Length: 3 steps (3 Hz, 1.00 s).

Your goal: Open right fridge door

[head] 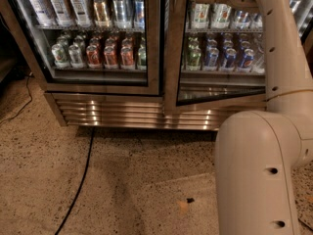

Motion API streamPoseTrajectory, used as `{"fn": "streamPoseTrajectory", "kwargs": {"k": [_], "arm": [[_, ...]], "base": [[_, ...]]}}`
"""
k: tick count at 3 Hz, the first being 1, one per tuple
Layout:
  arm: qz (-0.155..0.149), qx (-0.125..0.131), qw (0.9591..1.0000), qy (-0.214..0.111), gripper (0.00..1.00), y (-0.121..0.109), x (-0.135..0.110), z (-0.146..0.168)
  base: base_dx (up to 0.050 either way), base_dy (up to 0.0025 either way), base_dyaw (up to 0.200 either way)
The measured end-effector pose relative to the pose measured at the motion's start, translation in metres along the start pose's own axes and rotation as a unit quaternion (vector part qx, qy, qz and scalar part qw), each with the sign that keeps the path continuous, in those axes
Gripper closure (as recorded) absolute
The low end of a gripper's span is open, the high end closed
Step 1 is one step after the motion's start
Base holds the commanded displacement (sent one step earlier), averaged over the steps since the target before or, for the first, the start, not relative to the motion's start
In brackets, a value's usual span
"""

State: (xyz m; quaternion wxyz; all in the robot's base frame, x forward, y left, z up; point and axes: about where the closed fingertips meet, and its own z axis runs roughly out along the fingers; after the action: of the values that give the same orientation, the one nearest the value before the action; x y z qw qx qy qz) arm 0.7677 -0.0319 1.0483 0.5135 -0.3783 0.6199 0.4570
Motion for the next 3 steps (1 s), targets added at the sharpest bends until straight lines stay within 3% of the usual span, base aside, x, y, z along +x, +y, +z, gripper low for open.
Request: {"fn": "streamPoseTrajectory", "kwargs": {"k": [2, 3], "arm": [[0.0, 0.0, 1.0, 0.0, 1.0, 0.0, 0.0, 0.0001], [0.0, 0.0, 1.0, 0.0, 1.0, -0.0004, 0.0, -0.0001]], "base": [[-0.05, -0.0001, 0.001], [0.0, 0.0, 0.0]]}}
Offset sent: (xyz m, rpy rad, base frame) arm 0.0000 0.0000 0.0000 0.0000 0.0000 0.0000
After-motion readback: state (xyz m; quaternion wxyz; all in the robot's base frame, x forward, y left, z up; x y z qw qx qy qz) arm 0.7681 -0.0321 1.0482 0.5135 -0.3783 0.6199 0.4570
